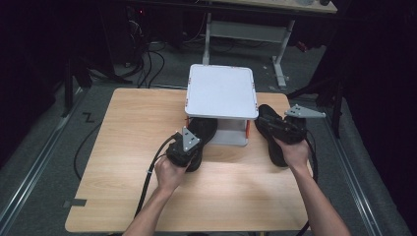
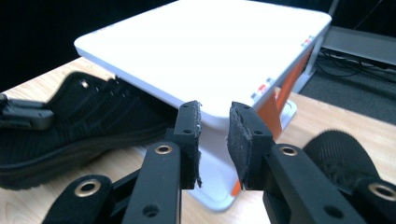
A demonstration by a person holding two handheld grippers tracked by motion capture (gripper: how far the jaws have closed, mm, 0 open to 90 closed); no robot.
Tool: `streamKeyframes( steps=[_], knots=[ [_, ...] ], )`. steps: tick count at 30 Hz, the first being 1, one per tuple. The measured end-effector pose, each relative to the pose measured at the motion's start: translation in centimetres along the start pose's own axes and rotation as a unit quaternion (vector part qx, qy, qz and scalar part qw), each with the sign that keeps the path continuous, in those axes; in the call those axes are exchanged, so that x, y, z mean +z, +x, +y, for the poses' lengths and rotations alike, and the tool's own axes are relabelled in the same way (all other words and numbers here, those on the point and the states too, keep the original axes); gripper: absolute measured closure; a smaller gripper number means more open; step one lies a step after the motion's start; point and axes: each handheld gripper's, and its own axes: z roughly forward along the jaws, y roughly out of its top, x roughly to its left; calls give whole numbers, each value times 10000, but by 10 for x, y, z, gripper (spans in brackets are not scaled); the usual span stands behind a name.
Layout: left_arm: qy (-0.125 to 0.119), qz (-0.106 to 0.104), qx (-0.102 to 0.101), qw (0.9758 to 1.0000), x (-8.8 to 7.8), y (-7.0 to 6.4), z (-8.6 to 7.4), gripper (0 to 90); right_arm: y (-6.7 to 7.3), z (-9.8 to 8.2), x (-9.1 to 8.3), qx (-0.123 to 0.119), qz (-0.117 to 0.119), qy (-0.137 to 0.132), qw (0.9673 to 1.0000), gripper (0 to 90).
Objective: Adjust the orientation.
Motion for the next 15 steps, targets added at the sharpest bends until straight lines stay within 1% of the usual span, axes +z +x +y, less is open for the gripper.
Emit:
streamKeyframes(
  steps=[2,3,6,9,10,11,14,15],
  knots=[
    [3,31,-8,10000,4,0,-1,857,1,7,7,-9,0,46,10000,742],
    [25,53,33,10000,7,1,-2,857,1,9,10,-33,-17,69,10000,744],
    [-27,130,5,9999,15,1,-4,857,3,18,23,-71,-79,150,9998,745],
    [-34,210,15,9998,22,1,-6,857,3,25,38,-98,-153,263,9995,745],
    [-27,236,11,9997,25,2,-6,857,3,29,46,-94,-211,352,9991,745],
    [-40,256,-4,9997,27,2,-7,857,3,29,46,-94,-211,352,9991,745],
    [12,331,-3,9995,34,4,-10,857,3,33,56,-97,-267,422,9987,744],
    [7,339,-61,9994,36,4,-12,857,2,32,61,-61,-281,480,9984,744]
  ],
)
